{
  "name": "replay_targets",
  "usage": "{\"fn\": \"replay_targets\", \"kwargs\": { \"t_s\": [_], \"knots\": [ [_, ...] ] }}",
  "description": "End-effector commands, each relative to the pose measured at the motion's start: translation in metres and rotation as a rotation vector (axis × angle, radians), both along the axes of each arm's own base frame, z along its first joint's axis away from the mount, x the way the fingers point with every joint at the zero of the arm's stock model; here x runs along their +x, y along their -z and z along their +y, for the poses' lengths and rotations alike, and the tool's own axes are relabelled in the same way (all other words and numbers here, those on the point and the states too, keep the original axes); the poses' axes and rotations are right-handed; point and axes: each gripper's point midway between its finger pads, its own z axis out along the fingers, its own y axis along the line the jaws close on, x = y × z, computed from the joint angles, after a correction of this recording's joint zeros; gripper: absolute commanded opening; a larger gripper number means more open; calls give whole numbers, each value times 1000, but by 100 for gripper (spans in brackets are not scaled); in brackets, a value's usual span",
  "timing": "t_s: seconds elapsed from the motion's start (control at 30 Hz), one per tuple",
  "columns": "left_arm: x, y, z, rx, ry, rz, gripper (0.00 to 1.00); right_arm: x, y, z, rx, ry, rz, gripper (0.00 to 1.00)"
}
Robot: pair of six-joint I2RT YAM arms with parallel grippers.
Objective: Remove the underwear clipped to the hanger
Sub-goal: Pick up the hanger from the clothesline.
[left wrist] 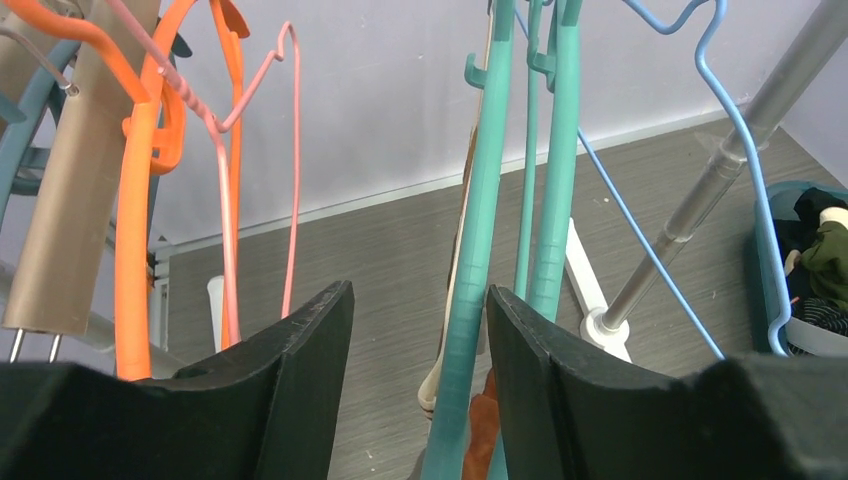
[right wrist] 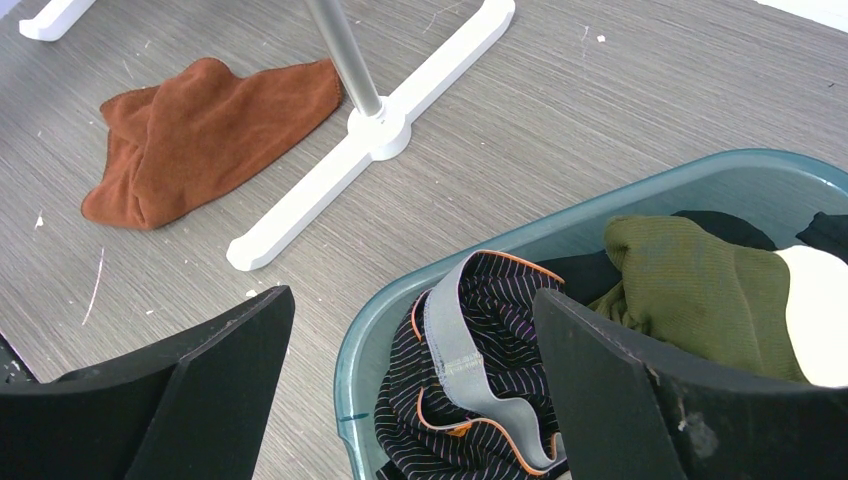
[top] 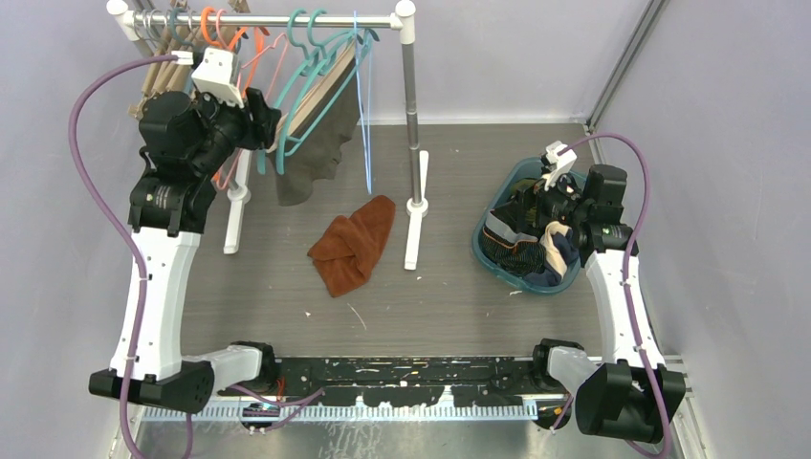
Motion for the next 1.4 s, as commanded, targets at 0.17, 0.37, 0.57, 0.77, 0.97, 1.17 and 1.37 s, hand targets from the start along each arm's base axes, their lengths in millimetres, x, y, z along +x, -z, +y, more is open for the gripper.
{"fn": "replay_targets", "kwargs": {
  "t_s": [0.17, 0.37, 0.57, 0.77, 0.97, 1.17, 1.37],
  "knots": [
    [7, -31, -11, -48, 54, -69, 51, 5, -7, 3, -5, -23, -41, 95],
    [21, -23, -19, -62, 80, -22, 49, 5, -6, 4, -6, -26, -37, 95],
    [26, -18, -20, -63, 85, -6, 43, 5, -5, 6, -9, -33, -37, 95],
    [25, -13, -21, -65, 90, 6, 34, 5, -4, 7, -15, -35, -34, 96],
    [18, -17, -18, -65, 79, -17, 23, 5, -3, 8, -17, -39, -34, 96],
    [-1, -36, -5, -55, 22, -99, 12, 5, 0, 8, -18, -39, -26, 95],
    [-6, -48, 7, -30, -33, -140, 3, 7, 3, 7, -19, -36, -17, 96]
  ]
}}
